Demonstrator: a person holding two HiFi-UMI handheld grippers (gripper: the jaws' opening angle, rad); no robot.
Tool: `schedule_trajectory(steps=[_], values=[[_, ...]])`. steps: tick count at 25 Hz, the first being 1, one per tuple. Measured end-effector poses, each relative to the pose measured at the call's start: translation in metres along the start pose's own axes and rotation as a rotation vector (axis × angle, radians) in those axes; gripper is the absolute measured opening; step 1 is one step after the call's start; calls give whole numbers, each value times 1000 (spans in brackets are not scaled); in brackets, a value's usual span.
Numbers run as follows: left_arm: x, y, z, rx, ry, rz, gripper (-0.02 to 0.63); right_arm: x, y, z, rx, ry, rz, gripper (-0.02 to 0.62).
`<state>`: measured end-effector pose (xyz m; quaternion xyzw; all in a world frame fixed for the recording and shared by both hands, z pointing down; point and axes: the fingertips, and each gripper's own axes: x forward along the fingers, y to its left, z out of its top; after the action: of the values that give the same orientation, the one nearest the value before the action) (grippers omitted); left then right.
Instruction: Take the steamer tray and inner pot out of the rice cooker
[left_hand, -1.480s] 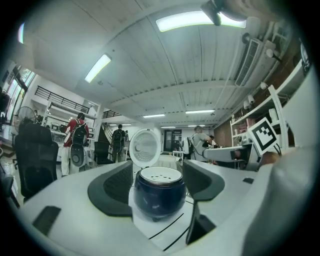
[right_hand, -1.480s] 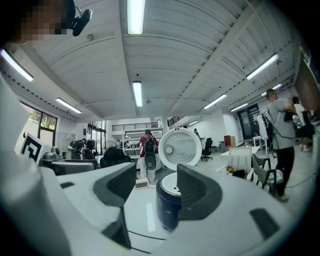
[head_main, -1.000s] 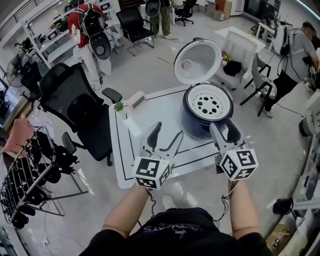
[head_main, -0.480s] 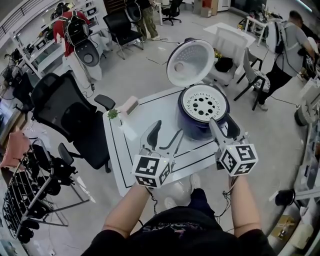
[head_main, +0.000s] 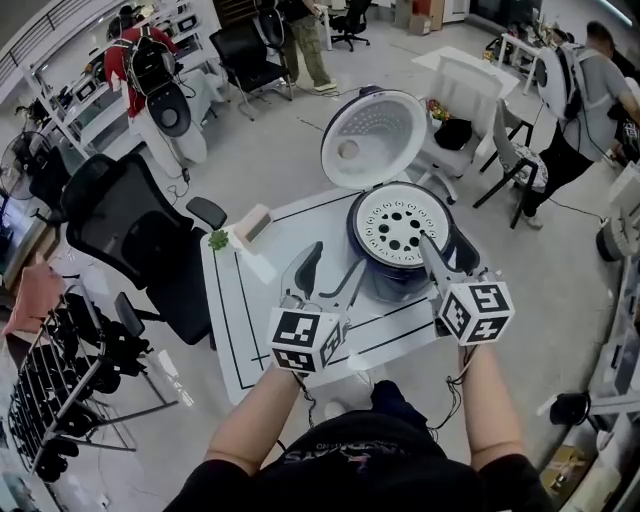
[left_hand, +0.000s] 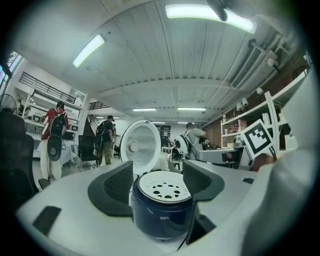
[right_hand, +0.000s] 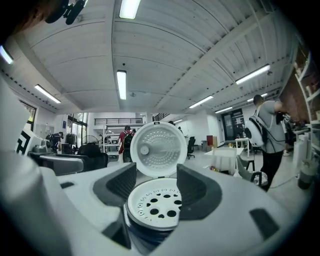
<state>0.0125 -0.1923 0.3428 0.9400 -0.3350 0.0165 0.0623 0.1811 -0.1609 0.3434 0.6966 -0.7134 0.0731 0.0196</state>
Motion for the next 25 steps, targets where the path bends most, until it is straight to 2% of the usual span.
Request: schedule_trajectory(steps=[13,18,25], values=[[86,6,-33,9,97,50,302,63,-75,-39,-15,125,-11,241],[112,10,-51,15,142,72,302,83,-94,-58,-61,188,-24,241],[137,23,-76,44,206,121,302,108,-114,-88,-137,328,-32,241]])
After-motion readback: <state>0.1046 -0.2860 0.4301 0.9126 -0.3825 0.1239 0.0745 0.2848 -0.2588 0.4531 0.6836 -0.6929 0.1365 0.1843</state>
